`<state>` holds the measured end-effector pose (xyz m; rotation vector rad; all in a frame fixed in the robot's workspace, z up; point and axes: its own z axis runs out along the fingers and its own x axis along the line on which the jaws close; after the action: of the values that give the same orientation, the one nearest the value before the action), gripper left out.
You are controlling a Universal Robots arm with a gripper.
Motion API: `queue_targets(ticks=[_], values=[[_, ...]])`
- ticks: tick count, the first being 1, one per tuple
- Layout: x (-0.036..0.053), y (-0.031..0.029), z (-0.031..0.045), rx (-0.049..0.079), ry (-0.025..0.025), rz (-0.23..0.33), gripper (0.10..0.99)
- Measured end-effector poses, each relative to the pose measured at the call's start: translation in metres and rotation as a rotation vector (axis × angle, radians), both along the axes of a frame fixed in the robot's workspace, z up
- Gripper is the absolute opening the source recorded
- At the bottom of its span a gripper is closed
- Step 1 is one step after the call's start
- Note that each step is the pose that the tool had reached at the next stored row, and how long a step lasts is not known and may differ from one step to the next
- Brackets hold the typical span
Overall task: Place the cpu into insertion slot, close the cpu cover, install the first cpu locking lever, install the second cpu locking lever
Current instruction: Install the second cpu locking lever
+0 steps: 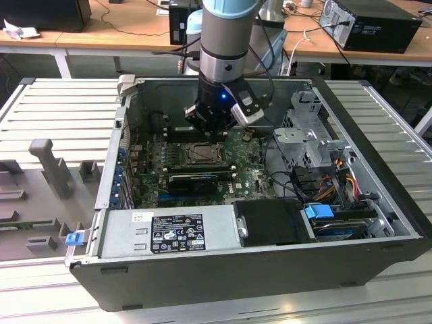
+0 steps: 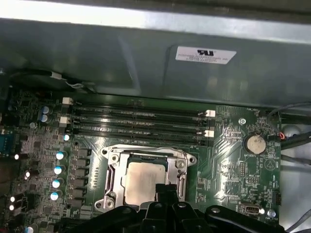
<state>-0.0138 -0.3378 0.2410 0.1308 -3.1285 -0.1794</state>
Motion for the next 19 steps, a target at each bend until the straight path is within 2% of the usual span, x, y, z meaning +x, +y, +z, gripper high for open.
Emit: queue_targets(ticks=[5, 7, 9, 10, 16, 19], values=[[-0.0003, -0.0073, -0.0012, 0.0, 0.0, 0.01, 0.106], [-0.0005, -0.0084, -0.0031, 0.001, 0.0, 0.015, 0.106], [-0.0005, -0.0115, -0.005, 0.009, 0.0, 0.02, 0.106], [-0.0005, -0.0148, -0.0053, 0.011, -0.0001, 0.022, 0.106], [-0.0005, -0.0219, -0.0008, 0.012, -0.0001, 0.022, 0.106], [-0.0005, -0.0282, -0.0008, 0.012, -0.0001, 0.022, 0.106]])
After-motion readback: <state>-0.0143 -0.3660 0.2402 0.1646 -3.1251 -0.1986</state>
